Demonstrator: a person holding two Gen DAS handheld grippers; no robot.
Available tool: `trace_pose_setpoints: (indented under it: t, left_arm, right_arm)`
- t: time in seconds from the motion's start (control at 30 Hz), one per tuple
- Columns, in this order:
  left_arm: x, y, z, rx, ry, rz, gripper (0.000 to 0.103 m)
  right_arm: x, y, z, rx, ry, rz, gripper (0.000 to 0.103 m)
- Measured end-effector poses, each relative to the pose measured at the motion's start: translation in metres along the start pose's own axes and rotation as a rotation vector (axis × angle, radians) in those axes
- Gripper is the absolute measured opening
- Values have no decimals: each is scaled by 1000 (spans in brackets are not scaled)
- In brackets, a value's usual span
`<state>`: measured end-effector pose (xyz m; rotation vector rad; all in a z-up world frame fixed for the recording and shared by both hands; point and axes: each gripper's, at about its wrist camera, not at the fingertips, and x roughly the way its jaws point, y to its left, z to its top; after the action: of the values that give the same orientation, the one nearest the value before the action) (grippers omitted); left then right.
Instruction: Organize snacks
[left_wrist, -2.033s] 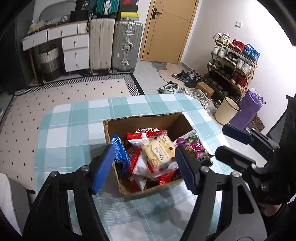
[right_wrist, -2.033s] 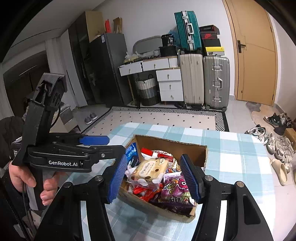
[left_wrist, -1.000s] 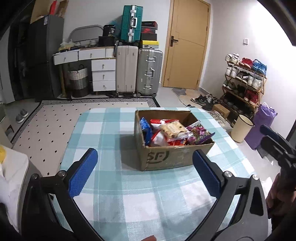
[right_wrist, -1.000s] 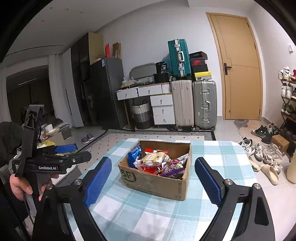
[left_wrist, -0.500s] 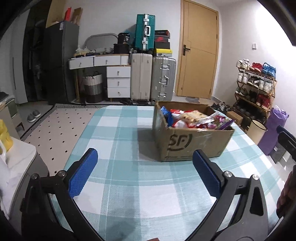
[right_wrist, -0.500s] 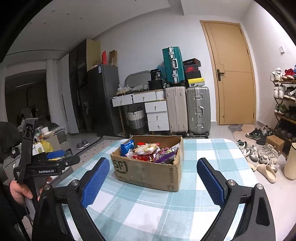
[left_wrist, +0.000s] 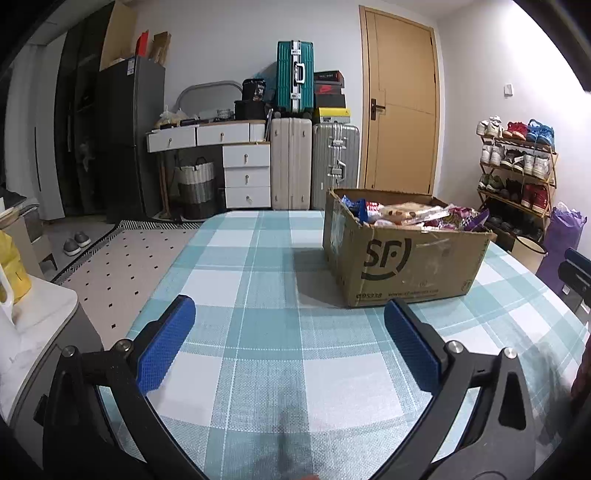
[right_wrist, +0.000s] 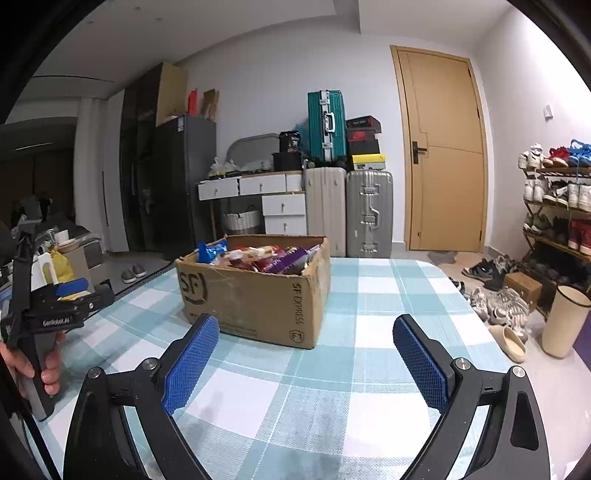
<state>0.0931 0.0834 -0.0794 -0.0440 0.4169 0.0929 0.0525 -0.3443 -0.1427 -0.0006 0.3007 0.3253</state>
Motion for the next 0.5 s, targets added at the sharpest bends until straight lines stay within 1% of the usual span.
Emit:
trace_pose_setpoints:
  t: [0.1, 0.17, 0.27, 0.37, 0.5]
  left_arm:
    - [1, -2, -1, 9, -16, -4, 102]
    - [0, -2, -1, 9, -24, -2, 102]
    - [0, -3, -2, 12, -45, 7, 102]
    - [-8, -4, -2, 17, -83, 8, 102]
    - [-18, -4, 0, 14, -102, 7, 102]
  right_arm:
    - [4, 5, 1, -19, 12, -3, 103]
    - [5, 8, 1, -36, 18, -10, 103]
    - [1, 8, 0, -38, -6, -17, 103]
    - [3, 10, -1, -38, 1, -21, 103]
    - [7, 11, 0, -37, 3, -22, 103]
